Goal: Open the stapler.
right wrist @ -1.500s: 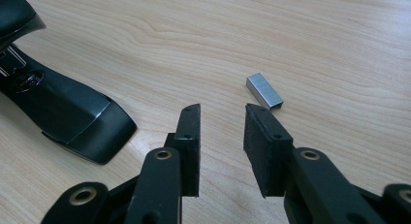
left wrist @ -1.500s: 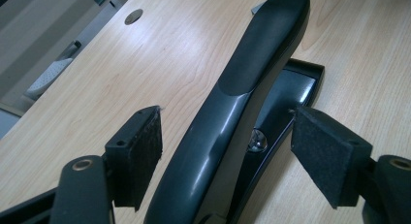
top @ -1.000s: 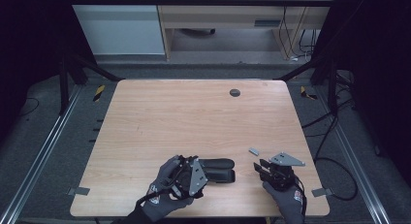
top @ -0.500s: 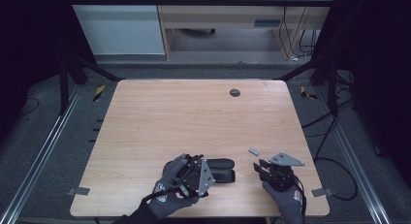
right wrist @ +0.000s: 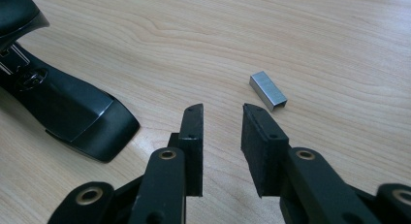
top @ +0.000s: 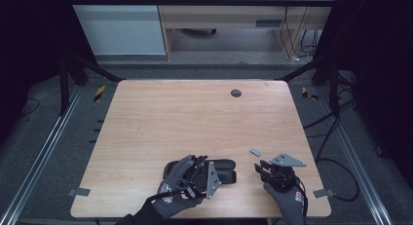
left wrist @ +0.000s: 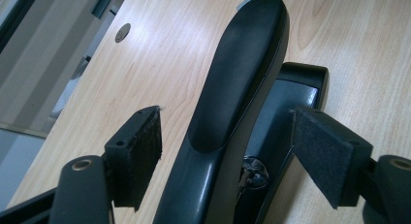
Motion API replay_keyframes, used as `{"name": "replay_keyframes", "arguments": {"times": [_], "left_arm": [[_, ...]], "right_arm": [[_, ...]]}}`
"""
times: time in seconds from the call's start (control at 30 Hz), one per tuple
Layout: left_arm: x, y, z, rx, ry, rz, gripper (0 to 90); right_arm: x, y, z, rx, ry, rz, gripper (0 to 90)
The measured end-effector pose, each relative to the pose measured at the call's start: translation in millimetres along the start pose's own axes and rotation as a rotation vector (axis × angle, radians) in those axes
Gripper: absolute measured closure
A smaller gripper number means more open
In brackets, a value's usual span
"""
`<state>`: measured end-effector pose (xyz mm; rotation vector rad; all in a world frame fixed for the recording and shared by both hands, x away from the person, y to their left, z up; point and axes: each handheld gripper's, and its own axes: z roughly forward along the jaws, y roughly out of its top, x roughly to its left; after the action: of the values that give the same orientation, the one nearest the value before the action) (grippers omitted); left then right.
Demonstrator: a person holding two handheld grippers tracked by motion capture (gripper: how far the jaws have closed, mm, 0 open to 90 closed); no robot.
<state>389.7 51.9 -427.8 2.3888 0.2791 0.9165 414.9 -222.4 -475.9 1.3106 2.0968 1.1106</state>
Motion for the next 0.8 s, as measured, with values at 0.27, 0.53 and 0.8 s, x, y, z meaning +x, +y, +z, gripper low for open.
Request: {"name": "replay_keyframes", "arguments": {"times": [0.27,0.53,0.8], "left_arm": [[-2.2,-1.4,2.4,0.011,0.023,0.022,29.5],[-6.6,-1.7,5.9,0.022,0.046,0.048,32.0],[-9.0,-0.6,8.3,0.026,0.070,0.061,34.2]], "right_arm": [[0.1,0.0,0.3,-0.001,0.003,0.000,70.9],[0.2,0.0,0.6,0.000,0.004,-0.005,70.8],[1.2,-0.1,0.3,0.000,0.009,-0.004,72.6]]}}
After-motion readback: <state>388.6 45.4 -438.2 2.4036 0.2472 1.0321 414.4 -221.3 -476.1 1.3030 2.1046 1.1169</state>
